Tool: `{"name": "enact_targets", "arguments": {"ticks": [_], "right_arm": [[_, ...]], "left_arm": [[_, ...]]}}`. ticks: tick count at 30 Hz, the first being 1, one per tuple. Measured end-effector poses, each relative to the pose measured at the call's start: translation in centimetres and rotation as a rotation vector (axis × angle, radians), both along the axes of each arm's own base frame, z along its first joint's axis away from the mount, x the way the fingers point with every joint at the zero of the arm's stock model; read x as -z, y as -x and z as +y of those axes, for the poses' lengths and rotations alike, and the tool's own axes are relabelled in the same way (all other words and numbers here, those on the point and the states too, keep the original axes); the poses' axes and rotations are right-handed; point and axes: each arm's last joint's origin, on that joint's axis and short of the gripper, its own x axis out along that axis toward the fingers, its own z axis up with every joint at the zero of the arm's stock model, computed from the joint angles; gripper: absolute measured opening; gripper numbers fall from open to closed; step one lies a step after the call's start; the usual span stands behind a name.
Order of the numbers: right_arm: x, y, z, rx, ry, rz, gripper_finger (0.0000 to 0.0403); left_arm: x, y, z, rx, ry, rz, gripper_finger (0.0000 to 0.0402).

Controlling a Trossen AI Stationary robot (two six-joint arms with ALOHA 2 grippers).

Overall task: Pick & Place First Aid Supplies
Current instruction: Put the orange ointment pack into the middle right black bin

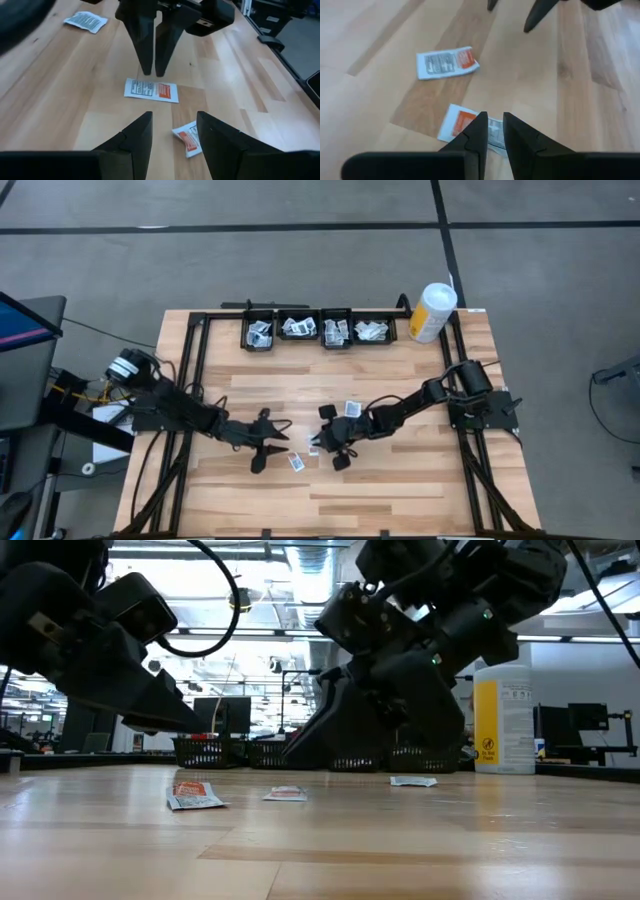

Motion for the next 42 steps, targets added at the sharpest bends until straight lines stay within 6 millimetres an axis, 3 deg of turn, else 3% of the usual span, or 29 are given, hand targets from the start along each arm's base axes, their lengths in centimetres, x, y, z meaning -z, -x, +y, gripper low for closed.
{"name": "enact_targets", "arguments": {"ticks": [9, 26, 34, 42], "right_arm": [[0.0, 0.0, 0.0, 0.014, -0.027, 0.010, 0.0076], [0.1, 0.0, -0.3, 0.115, -0.154, 0.032, 0.0258], [0.4, 0.2, -0.4, 0.118, -0.144, 0.064, 0.0265], [3.8, -0.6, -0.1, 0.115, -0.161, 0.042, 0.0265]], "left_arm": [[0.7, -0.5, -0.3, 0.001, 0.013, -0.025, 0.0154], [0.7, -0.5, -0.3, 0.000, 0.017, -0.031, 0.0154], [0.7, -0.5, -0.3, 0.000, 0.017, -0.032, 0.0154], [0.6, -0.5, -0.3, 0.000, 0.019, -0.036, 0.0154]]}}
